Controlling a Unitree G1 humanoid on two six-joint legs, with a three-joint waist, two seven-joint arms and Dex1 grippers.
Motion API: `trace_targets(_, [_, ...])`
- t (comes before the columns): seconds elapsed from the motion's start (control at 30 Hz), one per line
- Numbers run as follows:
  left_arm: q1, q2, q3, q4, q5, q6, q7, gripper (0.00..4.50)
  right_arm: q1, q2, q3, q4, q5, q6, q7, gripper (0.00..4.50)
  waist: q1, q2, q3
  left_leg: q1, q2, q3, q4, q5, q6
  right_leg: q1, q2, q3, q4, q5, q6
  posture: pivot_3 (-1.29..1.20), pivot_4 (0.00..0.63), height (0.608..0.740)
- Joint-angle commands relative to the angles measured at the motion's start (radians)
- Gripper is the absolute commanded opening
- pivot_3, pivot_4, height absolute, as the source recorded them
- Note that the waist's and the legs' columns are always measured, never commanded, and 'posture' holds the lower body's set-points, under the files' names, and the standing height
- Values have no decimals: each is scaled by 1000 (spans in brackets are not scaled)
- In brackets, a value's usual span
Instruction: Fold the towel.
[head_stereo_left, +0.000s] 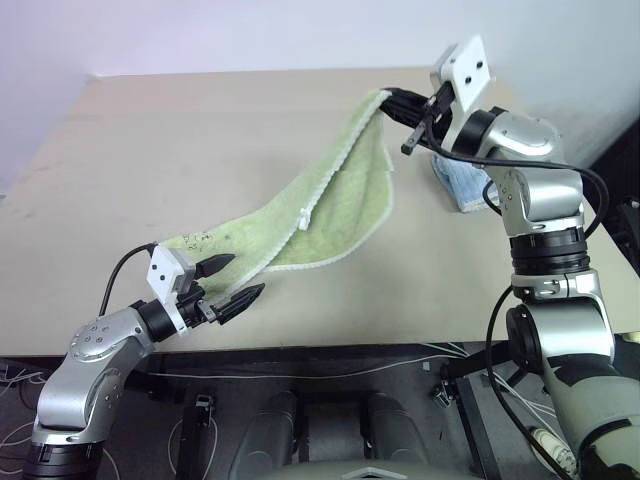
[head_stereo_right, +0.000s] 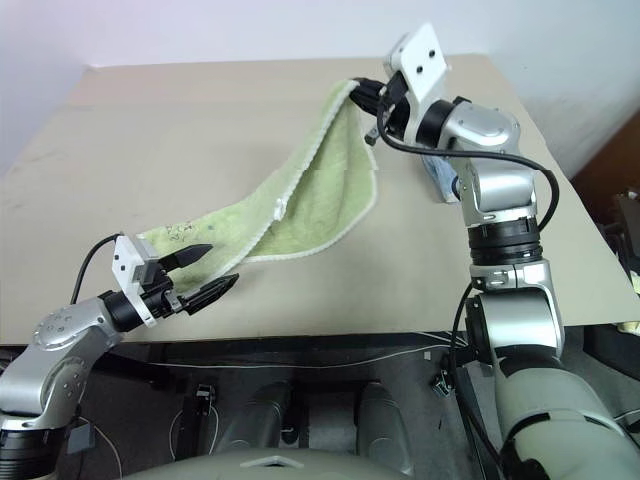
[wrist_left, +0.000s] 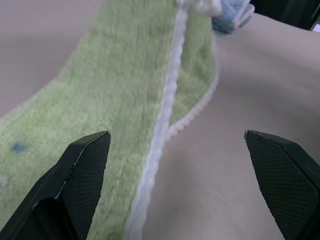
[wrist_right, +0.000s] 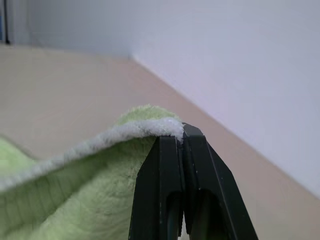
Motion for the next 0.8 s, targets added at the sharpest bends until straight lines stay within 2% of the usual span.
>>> trace_targets(0.03, [22,10,40,-56,3,-28,12,4500,-71,5,-45,-47,29,4,-35,15,-2,0,0,0,0,0,0,0,0,0,0,0,0,0,0,0,150,740])
trace_targets(0.2, [72,57,44,-40,77,-53,16,4500,-132,4,-47,-18,22,-22,-54,15,-6,1,0,0,1,0,-2,0,0,-2,1,0,1,0,0,0,150,740])
trace_targets(0.33, [77,48,62,-34,85,-72,40,4500,-157,-2,-45,2,13,-36,-65,15,-4,1,0,0,1,0,-2,0,0,-2,1,0,0,0,0,0,150,740])
trace_targets(0.63, [43,104,20,5,191,-95,43,4500,-135,3,-35,8,1,-52,-78,15,-4,1,0,0,1,0,-3,0,0,-2,1,0,0,0,0,0,150,740])
trace_targets(0.8, [38,103,11,12,212,-98,41,4500,-116,3,-37,-4,-5,-51,-89,15,-5,1,0,0,1,0,-3,0,0,-2,1,0,0,1,1,0,150,740])
